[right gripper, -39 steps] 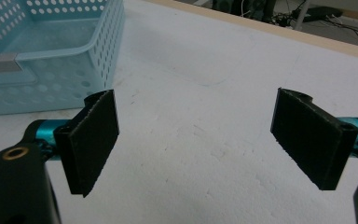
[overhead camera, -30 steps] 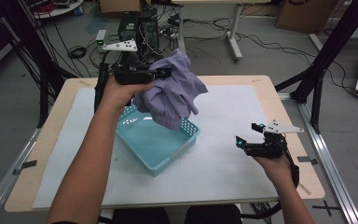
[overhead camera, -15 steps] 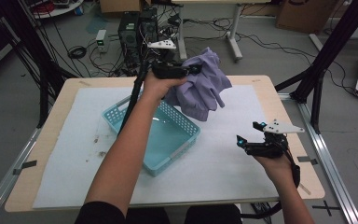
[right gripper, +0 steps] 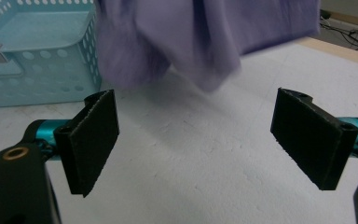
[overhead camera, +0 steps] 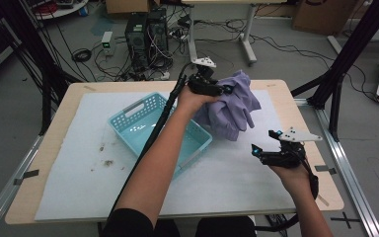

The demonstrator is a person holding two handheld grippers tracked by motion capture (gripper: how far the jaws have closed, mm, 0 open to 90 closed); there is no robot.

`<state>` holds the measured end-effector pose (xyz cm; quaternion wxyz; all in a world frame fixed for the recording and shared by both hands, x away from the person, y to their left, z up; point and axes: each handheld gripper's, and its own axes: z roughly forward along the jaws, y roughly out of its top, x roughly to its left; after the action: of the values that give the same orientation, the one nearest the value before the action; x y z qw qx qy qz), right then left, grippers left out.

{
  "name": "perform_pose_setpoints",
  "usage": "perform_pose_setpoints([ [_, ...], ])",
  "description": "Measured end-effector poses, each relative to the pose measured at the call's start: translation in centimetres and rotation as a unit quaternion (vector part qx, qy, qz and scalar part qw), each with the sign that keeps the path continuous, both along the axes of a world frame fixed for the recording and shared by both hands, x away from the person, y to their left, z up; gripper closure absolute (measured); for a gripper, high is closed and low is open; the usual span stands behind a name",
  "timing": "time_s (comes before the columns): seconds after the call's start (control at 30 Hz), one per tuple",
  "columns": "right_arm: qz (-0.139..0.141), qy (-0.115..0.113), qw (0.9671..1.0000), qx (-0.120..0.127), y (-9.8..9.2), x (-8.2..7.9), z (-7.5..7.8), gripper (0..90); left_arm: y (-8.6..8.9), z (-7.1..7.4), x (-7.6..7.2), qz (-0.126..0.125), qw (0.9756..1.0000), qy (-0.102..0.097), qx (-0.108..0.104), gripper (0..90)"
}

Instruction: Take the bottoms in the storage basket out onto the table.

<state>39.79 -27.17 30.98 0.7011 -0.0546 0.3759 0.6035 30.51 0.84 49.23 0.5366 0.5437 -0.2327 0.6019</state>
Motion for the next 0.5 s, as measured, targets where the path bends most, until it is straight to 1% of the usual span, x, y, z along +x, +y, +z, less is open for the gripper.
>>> perform_pose_setpoints([
  [0.03,0.001,-0.001,1.0000,0.000,0.0,-0.1,0.0,15.5,-0.2,0.0,0.2,0.001,0.9999,0.008,-0.009,47.2],
  [0.07,0.001,-0.002,1.0000,-0.001,0.0,-0.1,0.0,15.4,-0.1,0.0,0.4,0.002,0.9996,0.023,-0.016,43.6],
  [0.1,0.001,-0.003,1.0000,-0.001,-0.1,-0.1,0.0,15.5,-0.1,0.0,0.4,0.002,0.9996,0.023,-0.016,40.1],
  [0.13,0.001,-0.003,1.0000,-0.001,-0.1,-0.1,0.0,15.5,0.0,-0.1,0.4,0.002,0.9994,0.026,-0.022,40.1],
  [0.17,0.001,-0.003,1.0000,-0.001,0.0,-0.1,0.0,15.5,0.2,-0.2,0.4,0.002,0.9993,0.026,-0.028,37.0],
  [0.23,0.002,-0.002,1.0000,-0.001,0.0,-0.1,-0.1,15.5,0.8,-0.4,0.2,-0.004,0.9991,0.026,-0.032,32.6],
  [0.37,0.000,-0.003,1.0000,-0.004,0.1,0.0,0.0,15.5,2.5,-1.1,-0.4,-0.014,0.9986,0.022,-0.046,27.4],
  [0.43,0.003,-0.001,1.0000,-0.004,0.1,-0.1,0.0,15.5,3.4,-1.5,-0.9,-0.007,0.9986,0.016,-0.049,26.4],
  [0.47,0.003,-0.001,1.0000,-0.004,0.1,-0.1,0.0,15.5,3.9,-1.7,-1.1,-0.004,0.9985,0.014,-0.052,26.4],
  [0.5,0.003,-0.003,1.0000,-0.004,0.1,-0.1,0.0,15.5,4.5,-2.0,-1.4,0.000,0.9982,0.008,-0.059,24.9],
])
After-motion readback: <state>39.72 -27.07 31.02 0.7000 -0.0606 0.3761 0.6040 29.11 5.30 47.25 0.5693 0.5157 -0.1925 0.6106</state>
